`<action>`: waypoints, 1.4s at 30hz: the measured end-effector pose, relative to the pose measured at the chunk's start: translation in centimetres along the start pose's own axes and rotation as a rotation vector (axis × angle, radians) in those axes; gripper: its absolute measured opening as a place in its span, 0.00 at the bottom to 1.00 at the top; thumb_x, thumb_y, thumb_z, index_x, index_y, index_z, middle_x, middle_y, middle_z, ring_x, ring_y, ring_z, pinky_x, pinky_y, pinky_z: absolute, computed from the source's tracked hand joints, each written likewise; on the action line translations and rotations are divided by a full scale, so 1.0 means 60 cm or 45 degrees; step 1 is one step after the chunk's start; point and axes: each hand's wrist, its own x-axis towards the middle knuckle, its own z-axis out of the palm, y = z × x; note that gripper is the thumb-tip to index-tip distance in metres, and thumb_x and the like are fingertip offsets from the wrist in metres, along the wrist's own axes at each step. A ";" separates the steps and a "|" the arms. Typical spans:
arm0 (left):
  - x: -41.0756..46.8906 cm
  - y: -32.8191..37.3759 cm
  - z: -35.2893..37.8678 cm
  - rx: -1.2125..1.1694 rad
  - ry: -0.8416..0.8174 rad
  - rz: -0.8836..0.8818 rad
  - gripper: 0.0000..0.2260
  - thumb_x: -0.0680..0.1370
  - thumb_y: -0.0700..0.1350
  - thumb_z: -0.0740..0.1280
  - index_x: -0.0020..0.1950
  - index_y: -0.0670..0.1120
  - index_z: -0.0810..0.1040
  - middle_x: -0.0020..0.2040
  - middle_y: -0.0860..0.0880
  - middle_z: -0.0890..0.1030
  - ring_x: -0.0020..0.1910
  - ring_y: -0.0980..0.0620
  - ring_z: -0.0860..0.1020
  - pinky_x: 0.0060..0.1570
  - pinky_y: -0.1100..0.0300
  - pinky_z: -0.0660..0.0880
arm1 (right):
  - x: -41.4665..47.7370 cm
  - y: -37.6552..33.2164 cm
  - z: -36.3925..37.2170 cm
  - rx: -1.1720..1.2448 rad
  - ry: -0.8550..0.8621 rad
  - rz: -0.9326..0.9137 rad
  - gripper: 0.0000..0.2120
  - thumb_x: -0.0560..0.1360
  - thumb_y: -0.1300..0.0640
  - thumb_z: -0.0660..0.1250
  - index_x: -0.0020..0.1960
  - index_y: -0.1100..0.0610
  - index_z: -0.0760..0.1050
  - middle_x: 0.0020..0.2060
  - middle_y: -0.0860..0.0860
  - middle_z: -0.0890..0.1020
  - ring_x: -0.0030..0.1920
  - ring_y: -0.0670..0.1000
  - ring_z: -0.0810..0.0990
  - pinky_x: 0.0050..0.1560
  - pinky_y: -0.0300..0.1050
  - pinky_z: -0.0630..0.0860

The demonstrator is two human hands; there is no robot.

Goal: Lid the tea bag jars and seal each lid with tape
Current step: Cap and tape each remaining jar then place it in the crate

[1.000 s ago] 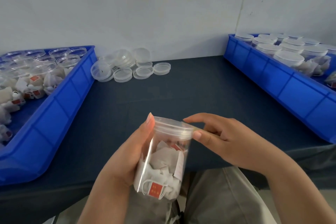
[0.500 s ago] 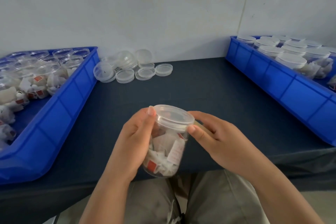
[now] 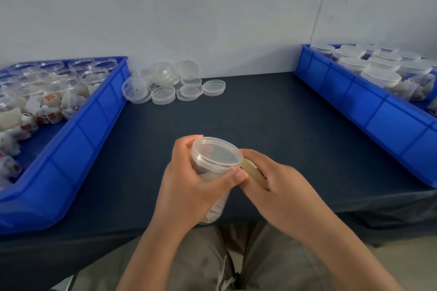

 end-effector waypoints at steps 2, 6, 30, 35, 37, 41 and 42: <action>0.005 -0.006 -0.004 -0.029 -0.025 -0.004 0.39 0.59 0.78 0.76 0.64 0.64 0.70 0.61 0.70 0.76 0.59 0.69 0.78 0.48 0.78 0.74 | 0.002 0.004 -0.008 0.039 -0.066 -0.002 0.20 0.80 0.26 0.51 0.70 0.25 0.64 0.51 0.29 0.81 0.51 0.35 0.81 0.43 0.36 0.77; 0.008 -0.013 -0.013 -0.170 -0.052 -0.183 0.35 0.60 0.74 0.76 0.63 0.62 0.75 0.57 0.67 0.81 0.55 0.65 0.82 0.44 0.74 0.77 | -0.005 0.004 -0.024 0.038 -0.162 -0.015 0.16 0.78 0.21 0.48 0.65 0.17 0.60 0.49 0.35 0.83 0.47 0.38 0.82 0.40 0.39 0.79; 0.001 -0.004 -0.044 -0.705 -0.450 -0.392 0.34 0.65 0.78 0.73 0.62 0.58 0.86 0.60 0.45 0.87 0.58 0.45 0.86 0.55 0.51 0.84 | -0.010 0.015 -0.048 0.031 -0.139 -0.007 0.18 0.81 0.27 0.53 0.63 0.30 0.73 0.41 0.42 0.81 0.36 0.42 0.78 0.35 0.36 0.73; 0.005 0.004 -0.045 -0.220 -0.303 -0.146 0.37 0.66 0.76 0.73 0.73 0.67 0.73 0.63 0.70 0.80 0.60 0.68 0.81 0.54 0.68 0.80 | -0.008 0.001 -0.023 0.012 -0.006 -0.035 0.17 0.83 0.32 0.54 0.64 0.35 0.74 0.44 0.29 0.80 0.47 0.36 0.79 0.44 0.30 0.73; 0.004 0.004 -0.031 -0.106 -0.197 -0.082 0.44 0.60 0.71 0.78 0.73 0.66 0.69 0.62 0.74 0.76 0.60 0.72 0.78 0.50 0.78 0.74 | -0.006 -0.001 -0.015 0.007 0.038 -0.060 0.17 0.84 0.34 0.53 0.66 0.35 0.75 0.49 0.31 0.82 0.52 0.37 0.80 0.48 0.34 0.76; 0.005 -0.008 -0.023 -0.086 -0.052 -0.054 0.42 0.59 0.70 0.79 0.71 0.64 0.73 0.61 0.70 0.79 0.60 0.68 0.80 0.50 0.72 0.78 | -0.001 0.008 -0.015 -0.021 -0.007 -0.089 0.16 0.83 0.32 0.53 0.65 0.33 0.73 0.52 0.32 0.81 0.55 0.37 0.79 0.47 0.32 0.74; 0.006 -0.013 -0.026 -0.100 -0.037 -0.061 0.42 0.60 0.70 0.79 0.72 0.64 0.73 0.62 0.69 0.80 0.60 0.67 0.80 0.52 0.68 0.79 | 0.000 0.011 -0.019 -0.025 -0.039 -0.106 0.15 0.83 0.31 0.54 0.65 0.32 0.72 0.53 0.31 0.80 0.55 0.36 0.79 0.46 0.31 0.73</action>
